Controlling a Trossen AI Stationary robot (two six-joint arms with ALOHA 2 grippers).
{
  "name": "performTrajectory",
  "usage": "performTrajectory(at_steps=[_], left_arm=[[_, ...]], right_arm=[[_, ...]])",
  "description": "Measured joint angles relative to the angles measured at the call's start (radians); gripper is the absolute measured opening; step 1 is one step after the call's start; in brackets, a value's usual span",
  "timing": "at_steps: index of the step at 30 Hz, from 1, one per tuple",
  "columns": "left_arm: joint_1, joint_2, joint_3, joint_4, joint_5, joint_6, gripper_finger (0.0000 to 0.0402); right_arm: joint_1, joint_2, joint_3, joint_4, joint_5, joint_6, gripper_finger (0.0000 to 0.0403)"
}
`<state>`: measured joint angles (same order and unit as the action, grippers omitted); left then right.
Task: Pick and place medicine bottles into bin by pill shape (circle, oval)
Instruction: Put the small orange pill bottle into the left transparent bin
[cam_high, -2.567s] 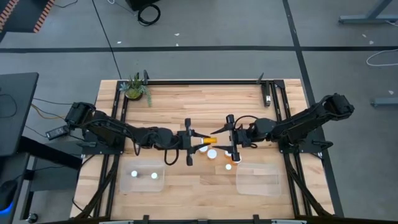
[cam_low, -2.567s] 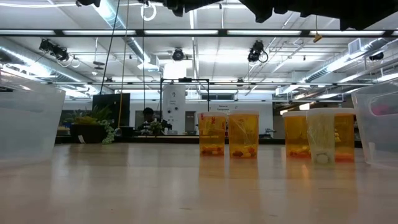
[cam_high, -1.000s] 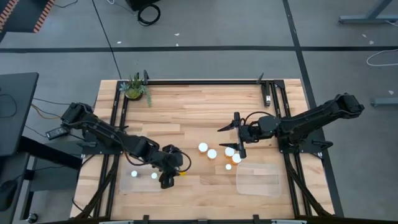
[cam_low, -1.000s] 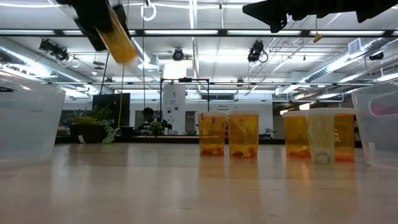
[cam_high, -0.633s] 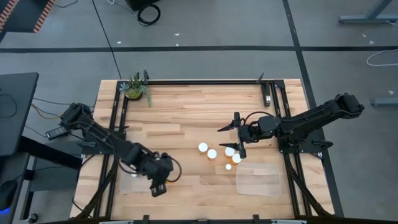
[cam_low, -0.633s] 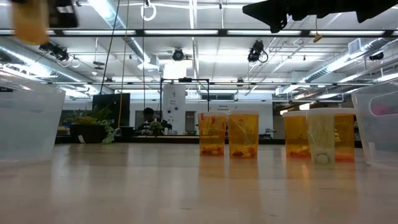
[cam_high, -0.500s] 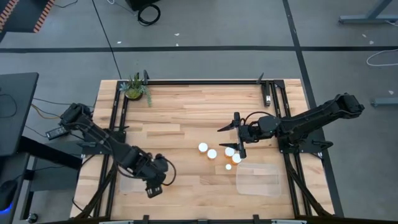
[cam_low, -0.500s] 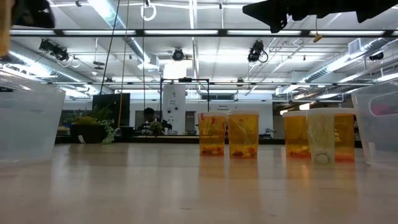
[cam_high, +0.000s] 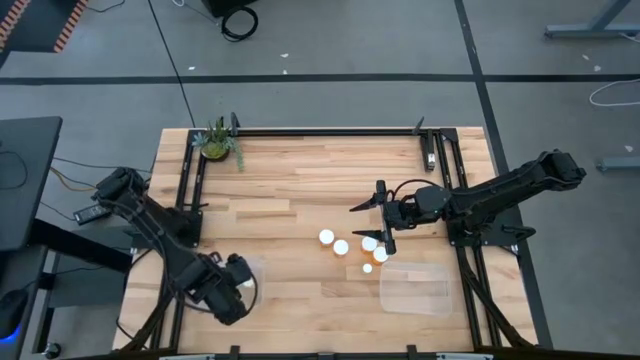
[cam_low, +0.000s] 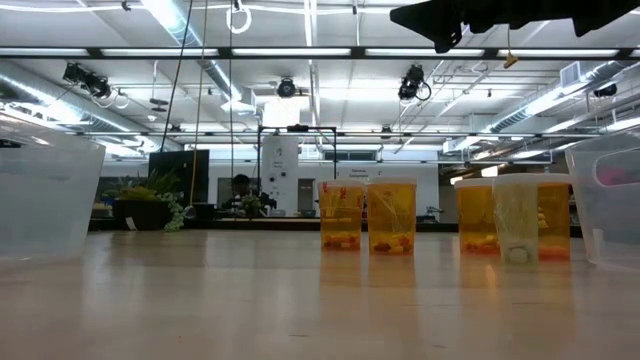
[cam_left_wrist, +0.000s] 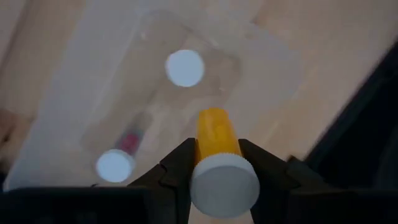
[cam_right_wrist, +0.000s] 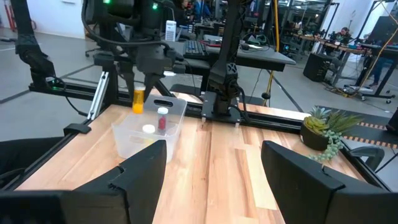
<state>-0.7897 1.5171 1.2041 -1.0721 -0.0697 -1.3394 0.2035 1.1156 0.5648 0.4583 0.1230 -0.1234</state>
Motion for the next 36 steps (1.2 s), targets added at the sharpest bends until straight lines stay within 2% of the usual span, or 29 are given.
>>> performTrajectory(at_steps=[11,19,26,36], left_arm=[[-0.027,0.129,0.000,-0.028,-0.016,0.027,0.0120],[-0.034,0.215,0.000,-0.023,0.022,0.043,0.0124],[-0.044,0.238,0.000,0.006,0.085,0.043,0.0122],[-0.053,0.245,0.000,0.023,0.082,0.069,0.0122]], right_arm=[[0.000,0.000,0.000,0.007,0.000,0.000,0.0271],[0.000,0.000,0.000,0.007,0.000,0.000,0.0271],[0.000,0.000,0.000,0.007,0.000,0.004,0.0271],[0.000,0.000,0.000,0.005,0.000,0.005,0.0271]])
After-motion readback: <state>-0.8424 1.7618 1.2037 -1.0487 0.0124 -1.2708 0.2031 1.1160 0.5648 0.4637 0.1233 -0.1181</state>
